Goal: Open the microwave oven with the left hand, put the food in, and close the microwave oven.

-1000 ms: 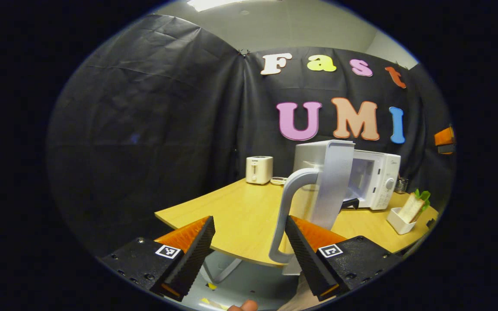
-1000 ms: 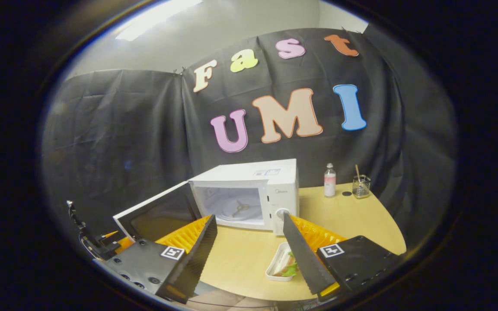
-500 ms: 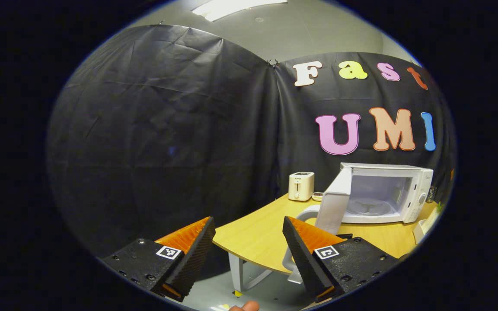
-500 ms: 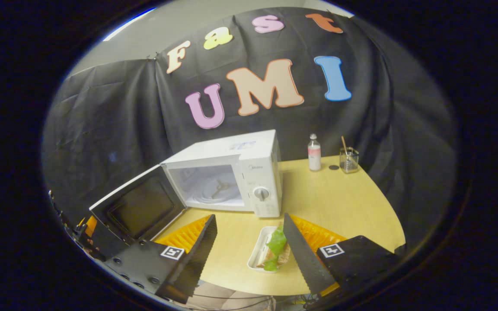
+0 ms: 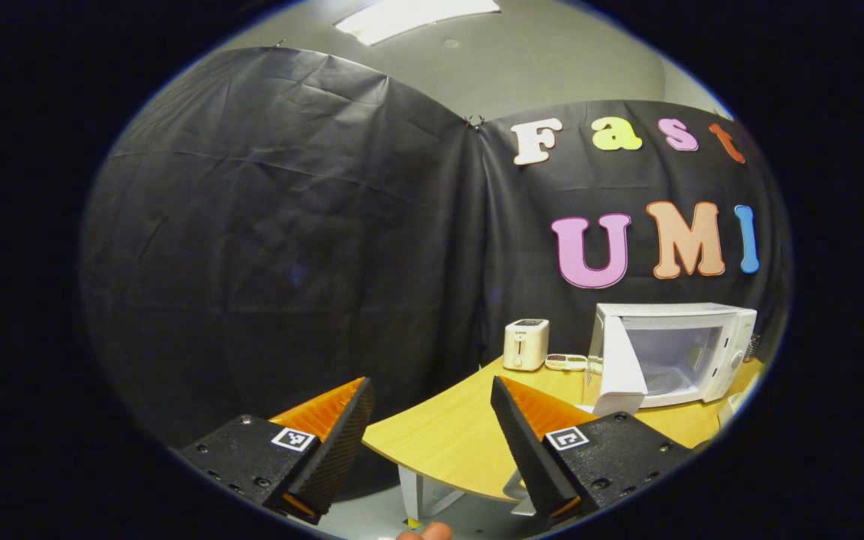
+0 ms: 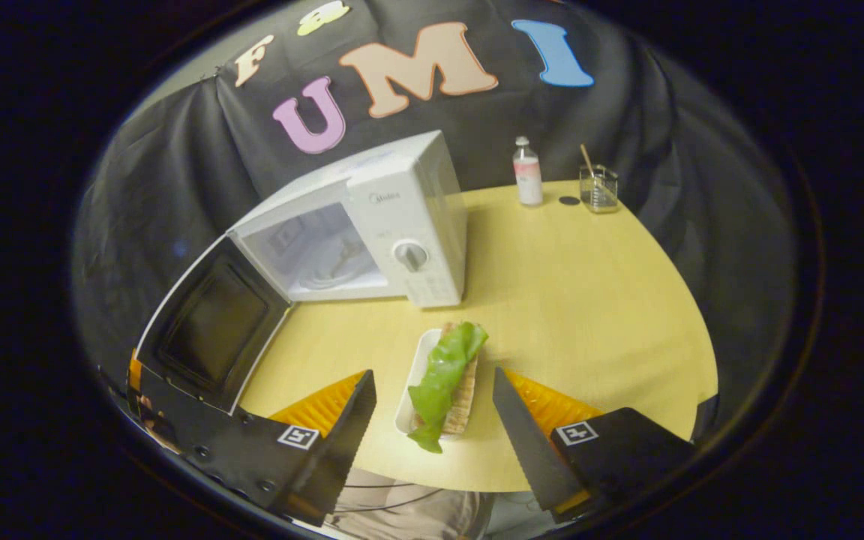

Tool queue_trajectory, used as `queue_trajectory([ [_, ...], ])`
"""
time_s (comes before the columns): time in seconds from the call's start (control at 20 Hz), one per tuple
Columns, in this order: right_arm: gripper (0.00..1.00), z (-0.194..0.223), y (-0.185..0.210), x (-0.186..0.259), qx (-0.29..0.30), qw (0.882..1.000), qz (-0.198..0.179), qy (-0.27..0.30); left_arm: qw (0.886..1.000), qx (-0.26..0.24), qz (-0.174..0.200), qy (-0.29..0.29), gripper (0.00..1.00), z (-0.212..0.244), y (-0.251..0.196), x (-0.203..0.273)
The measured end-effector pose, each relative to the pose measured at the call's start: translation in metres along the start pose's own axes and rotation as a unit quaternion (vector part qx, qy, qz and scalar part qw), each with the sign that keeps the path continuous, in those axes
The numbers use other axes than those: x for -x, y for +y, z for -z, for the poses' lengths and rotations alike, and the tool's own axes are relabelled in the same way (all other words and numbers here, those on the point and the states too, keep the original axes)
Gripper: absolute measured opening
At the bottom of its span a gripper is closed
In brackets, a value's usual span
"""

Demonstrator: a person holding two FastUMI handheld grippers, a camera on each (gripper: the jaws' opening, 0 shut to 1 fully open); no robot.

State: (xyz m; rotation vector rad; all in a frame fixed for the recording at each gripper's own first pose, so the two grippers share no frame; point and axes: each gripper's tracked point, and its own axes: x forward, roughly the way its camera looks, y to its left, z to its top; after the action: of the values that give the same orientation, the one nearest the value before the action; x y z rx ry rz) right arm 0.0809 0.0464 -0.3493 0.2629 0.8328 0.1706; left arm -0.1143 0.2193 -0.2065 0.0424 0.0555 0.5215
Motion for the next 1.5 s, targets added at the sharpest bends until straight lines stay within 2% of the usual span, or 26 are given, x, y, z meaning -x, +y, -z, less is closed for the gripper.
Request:
queue_trajectory([
  [0.05,0.98,0.0,0.0,-0.005,-0.007,1.0,-0.004,0.007,1.0,0.001,0.003,0.0,0.94,0.0,-0.001,-0.002],
  [0.1,0.93,0.0,-0.001,-0.009,-0.01,1.0,-0.005,0.013,1.0,0.003,0.005,-0.001,0.94,0.002,-0.003,-0.005],
  [0.4,0.92,0.017,-0.012,-0.036,-0.023,0.999,0.011,0.041,1.0,0.011,0.005,0.006,0.96,0.01,-0.007,-0.017],
  [0.5,0.87,0.025,-0.016,-0.044,-0.021,0.998,0.021,0.053,1.0,0.013,0.009,0.003,0.96,0.01,-0.01,-0.019],
  [0.55,0.95,0.029,-0.014,-0.046,-0.023,0.998,0.025,0.057,1.0,0.015,0.014,0.005,0.96,0.011,-0.013,-0.019],
  [0.6,0.93,0.031,-0.013,-0.05,-0.024,0.998,0.027,0.059,1.0,0.015,0.016,0.005,0.96,0.012,-0.014,-0.022],
  [0.65,0.72,0.035,-0.009,-0.052,-0.025,0.997,0.025,0.064,1.0,0.014,0.017,0.005,0.96,0.011,-0.015,-0.023],
  [0.75,0.43,0.032,-0.005,-0.052,-0.02,0.998,0.035,0.057,1.0,0.015,0.021,0.0,0.96,0.009,-0.015,-0.024],
  [0.85,0.39,0.033,-0.002,-0.05,-0.004,0.998,0.047,0.049,1.0,0.014,0.023,-0.005,0.96,0.008,-0.015,-0.023],
  [0.9,0.33,0.031,0.001,-0.049,-0.002,0.998,0.052,0.043,1.0,0.014,0.024,-0.008,0.96,0.006,-0.015,-0.023],
  [0.95,0.33,0.029,0.005,-0.049,-0.012,0.998,0.053,0.03,1.0,0.014,0.025,-0.011,0.96,0.004,-0.016,-0.023],
  [1.0,0.24,0.022,0.012,-0.047,-0.018,0.999,0.043,0.021,0.999,0.014,0.028,-0.012,0.96,0.003,-0.018,-0.023],
  [1.1,0.24,0.017,0.022,-0.042,-0.003,0.999,0.037,0.004,0.999,0.015,0.031,-0.012,0.94,0.004,-0.02,-0.023],
  [1.15,0.31,0.014,0.026,-0.037,0.001,0.999,0.037,-0.005,0.999,0.015,0.03,-0.012,0.96,0.004,-0.019,-0.024],
  [1.35,0.31,-0.005,0.054,-0.016,0.009,0.998,0.008,-0.067,0.999,0.013,0.029,-0.008,0.94,0.005,-0.017,-0.025],
  [1.5,0.31,-0.017,0.08,-0.001,0.018,0.992,-0.011,-0.124,0.999,0.013,0.03,-0.008,0.96,0.005,-0.016,-0.024],
])
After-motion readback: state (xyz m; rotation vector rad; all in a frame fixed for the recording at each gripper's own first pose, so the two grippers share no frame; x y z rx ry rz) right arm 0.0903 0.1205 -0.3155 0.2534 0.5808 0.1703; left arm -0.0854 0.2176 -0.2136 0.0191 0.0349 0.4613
